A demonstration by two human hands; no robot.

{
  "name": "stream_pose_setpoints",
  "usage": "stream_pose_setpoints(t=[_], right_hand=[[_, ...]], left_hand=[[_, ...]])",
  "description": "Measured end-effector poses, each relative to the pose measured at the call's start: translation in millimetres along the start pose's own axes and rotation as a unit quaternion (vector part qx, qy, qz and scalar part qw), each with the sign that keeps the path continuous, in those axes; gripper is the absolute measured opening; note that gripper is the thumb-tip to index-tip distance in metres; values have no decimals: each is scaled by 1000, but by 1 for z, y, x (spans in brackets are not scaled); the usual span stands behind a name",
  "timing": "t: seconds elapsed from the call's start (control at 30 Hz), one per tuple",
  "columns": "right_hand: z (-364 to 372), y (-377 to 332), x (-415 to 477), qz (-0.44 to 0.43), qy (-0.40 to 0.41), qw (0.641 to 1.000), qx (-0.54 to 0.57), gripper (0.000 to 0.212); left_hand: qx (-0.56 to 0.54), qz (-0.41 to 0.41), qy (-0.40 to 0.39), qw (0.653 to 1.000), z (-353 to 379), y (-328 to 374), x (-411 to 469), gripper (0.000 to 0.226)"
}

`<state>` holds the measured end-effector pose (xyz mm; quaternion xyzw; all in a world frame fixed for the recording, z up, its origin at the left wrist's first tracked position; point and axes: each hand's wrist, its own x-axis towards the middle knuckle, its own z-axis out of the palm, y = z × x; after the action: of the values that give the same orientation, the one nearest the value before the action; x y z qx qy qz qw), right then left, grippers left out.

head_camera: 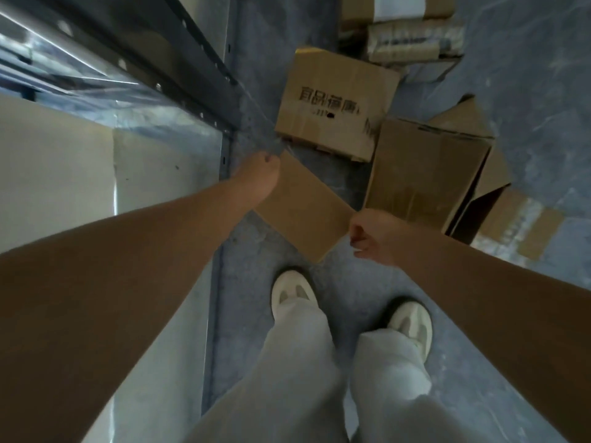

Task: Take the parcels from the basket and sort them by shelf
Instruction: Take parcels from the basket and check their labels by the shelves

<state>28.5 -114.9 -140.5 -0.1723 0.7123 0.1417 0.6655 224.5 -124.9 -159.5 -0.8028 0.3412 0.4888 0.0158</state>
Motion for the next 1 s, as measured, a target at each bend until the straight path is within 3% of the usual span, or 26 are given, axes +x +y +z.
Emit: stream_pose_setpoints(t=[0.1, 0.3, 0.43, 0.5, 0.53, 0.67, 0.77, 0.87, 1.0], right_hand=[[12, -1, 0, 5, -26, 992, 125, 10], [3, -19, -93, -5, -18, 993, 118, 32], [-34, -47, -208, -71, -12, 981, 181, 22], [-59, -67, -275, -128, 10, 973, 194, 18], [-73, -79, -309, -154, 28, 970, 189, 27], [-135, -120, -455, -261, 77, 949, 160, 45], [-179, -138, -560, -344, 104, 918, 169, 46], [-208, -134, -643, -417, 118, 883, 180, 37], [-207, -109, -722, -462, 111, 858, 194, 34]], left_hand=[[-42, -31, 0, 999, 15, -6, -10, 38], [-152, -31, 116, 981, -26, 5, -102, 31], [-202, -21, 142, 969, -94, 60, -180, 26], [-217, 10, 144, 965, -131, 106, -222, 22], [-227, 29, 146, 962, -150, 132, -245, 24], [-253, 97, 180, 946, -231, 241, -345, 53], [-321, 152, 193, 915, -287, 303, -427, 51], [-340, 232, 215, 886, -319, 330, -516, 37], [-343, 272, 265, 859, -327, 314, -622, 28]])
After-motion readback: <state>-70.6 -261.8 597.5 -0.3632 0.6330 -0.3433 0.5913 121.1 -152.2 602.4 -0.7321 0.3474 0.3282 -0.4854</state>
